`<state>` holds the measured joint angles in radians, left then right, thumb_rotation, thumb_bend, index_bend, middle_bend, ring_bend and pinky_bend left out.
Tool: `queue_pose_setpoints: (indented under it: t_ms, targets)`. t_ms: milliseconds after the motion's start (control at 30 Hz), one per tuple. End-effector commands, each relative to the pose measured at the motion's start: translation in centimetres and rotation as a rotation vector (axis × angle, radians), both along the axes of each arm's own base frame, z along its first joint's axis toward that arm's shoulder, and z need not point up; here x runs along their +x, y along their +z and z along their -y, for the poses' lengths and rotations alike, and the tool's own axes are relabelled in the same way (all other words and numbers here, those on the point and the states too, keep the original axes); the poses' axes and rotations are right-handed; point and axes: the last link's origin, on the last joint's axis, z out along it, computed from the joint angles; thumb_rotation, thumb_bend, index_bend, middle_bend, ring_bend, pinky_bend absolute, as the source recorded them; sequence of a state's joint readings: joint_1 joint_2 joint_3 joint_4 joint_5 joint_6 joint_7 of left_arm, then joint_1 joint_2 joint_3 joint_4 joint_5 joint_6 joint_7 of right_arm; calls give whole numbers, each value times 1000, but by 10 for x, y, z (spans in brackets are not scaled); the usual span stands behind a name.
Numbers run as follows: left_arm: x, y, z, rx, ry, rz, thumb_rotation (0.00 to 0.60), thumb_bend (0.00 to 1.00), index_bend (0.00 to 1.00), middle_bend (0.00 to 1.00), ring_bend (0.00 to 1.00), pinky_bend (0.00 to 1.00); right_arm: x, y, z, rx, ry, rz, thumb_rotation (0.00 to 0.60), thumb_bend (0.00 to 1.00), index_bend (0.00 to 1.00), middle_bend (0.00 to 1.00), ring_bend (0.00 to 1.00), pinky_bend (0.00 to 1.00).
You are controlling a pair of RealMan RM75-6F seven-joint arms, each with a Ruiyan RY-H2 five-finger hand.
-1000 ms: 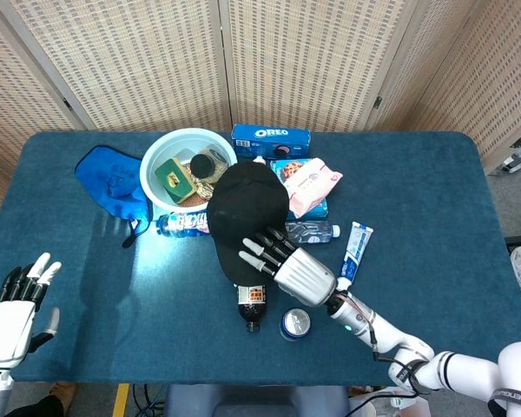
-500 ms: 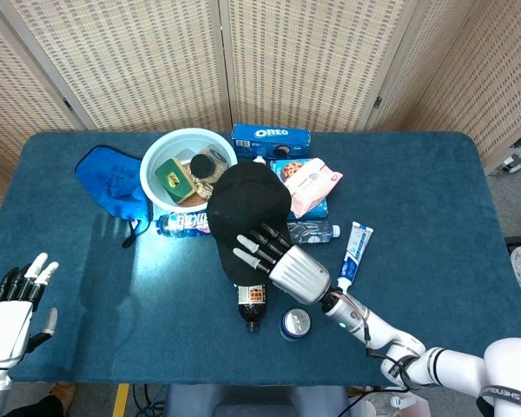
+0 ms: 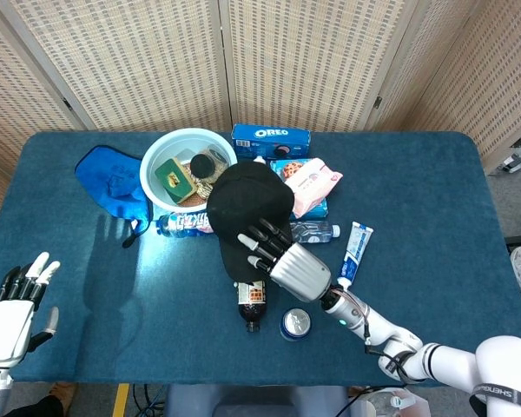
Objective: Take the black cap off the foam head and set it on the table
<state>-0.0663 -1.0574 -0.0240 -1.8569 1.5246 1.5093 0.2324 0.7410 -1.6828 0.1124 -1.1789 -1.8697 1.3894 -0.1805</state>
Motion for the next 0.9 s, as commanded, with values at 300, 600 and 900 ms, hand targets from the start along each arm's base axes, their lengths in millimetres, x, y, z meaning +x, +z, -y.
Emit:
queue_pose_setpoints:
  t_ms: [300, 600, 900]
  targets:
    - [0, 0, -1, -1, -1, 2, 600, 485, 79, 0, 0, 0, 9, 10, 12, -45, 17, 64, 600, 508, 676, 273, 51, 0]
    - [1, -1, -1, -3, -6, 6, 600, 486, 79, 0, 0, 0, 23, 18, 27, -94, 19, 109, 600, 512, 744, 310, 72, 0]
    - [1, 0, 0, -1, -5, 6, 600, 486, 79, 0, 0, 0, 36, 26, 36, -141, 29, 142, 600, 511, 752, 321, 82, 0]
